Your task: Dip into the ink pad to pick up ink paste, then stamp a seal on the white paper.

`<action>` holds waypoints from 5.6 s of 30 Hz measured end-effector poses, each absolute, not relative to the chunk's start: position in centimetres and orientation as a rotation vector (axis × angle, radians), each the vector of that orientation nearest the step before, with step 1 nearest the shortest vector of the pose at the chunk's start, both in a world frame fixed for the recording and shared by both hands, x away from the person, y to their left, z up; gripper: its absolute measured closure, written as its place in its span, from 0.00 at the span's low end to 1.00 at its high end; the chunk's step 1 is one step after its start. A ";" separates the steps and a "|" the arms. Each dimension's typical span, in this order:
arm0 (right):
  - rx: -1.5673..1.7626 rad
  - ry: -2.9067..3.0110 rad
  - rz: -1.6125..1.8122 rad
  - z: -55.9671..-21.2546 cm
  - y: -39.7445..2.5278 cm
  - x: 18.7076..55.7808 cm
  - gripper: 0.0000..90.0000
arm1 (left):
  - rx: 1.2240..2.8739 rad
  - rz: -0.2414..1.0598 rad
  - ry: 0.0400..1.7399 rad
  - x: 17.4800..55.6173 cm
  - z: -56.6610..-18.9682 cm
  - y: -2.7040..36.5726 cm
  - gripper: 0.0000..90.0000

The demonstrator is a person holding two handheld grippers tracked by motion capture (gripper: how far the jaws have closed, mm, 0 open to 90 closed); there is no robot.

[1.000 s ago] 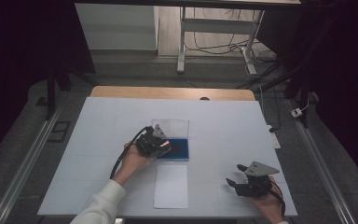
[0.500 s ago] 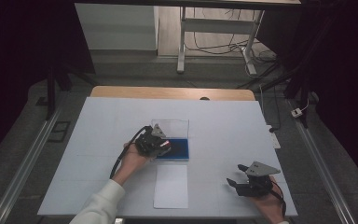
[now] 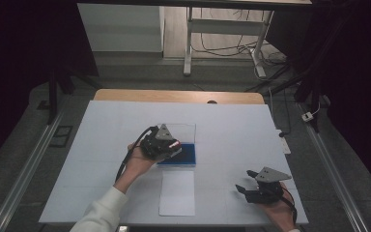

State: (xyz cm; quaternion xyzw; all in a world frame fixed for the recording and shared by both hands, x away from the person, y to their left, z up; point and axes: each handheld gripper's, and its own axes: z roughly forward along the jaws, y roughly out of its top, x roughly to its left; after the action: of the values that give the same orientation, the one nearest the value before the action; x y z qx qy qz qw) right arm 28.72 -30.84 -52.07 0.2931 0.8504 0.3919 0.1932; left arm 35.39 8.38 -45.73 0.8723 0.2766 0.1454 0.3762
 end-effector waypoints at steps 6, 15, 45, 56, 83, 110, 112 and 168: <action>0.819 2.379 1.103 -52.0 -30.8 28.6 0.32 | 2.184 0.328 0.728 35.4 -45.4 9.2 0.79; 0.822 2.379 1.105 -51.9 -30.9 28.6 0.32 | 2.147 0.323 0.685 34.4 -43.8 9.4 0.79; 0.825 2.379 1.097 -52.0 -31.0 28.7 0.32 | 2.141 0.280 0.628 32.3 -42.8 9.9 0.78; 0.826 2.379 1.090 -52.0 -31.0 28.7 0.32 | 2.168 0.241 0.609 31.1 -43.4 10.3 0.78; 0.832 2.375 1.075 -52.1 -30.9 28.6 0.32 | 2.252 0.165 0.558 28.8 -46.1 8.0 0.78; 0.824 2.388 1.076 -52.2 -30.9 28.6 0.33 | 2.309 0.129 0.535 28.4 -48.0 7.3 0.78; 0.825 2.387 1.077 -52.2 -31.0 28.6 0.33 | 2.315 0.126 0.536 28.4 -48.3 7.2 0.78; 0.823 2.393 1.068 -52.3 -30.9 28.6 0.33 | 2.402 0.101 0.537 28.6 -49.8 6.4 0.78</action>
State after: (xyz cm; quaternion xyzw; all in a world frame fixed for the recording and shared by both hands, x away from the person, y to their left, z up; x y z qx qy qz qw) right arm 28.65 -30.93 -52.25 0.2938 0.8543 0.3813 0.1961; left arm 28.65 6.36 -49.82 0.9196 0.2056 0.0387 0.3326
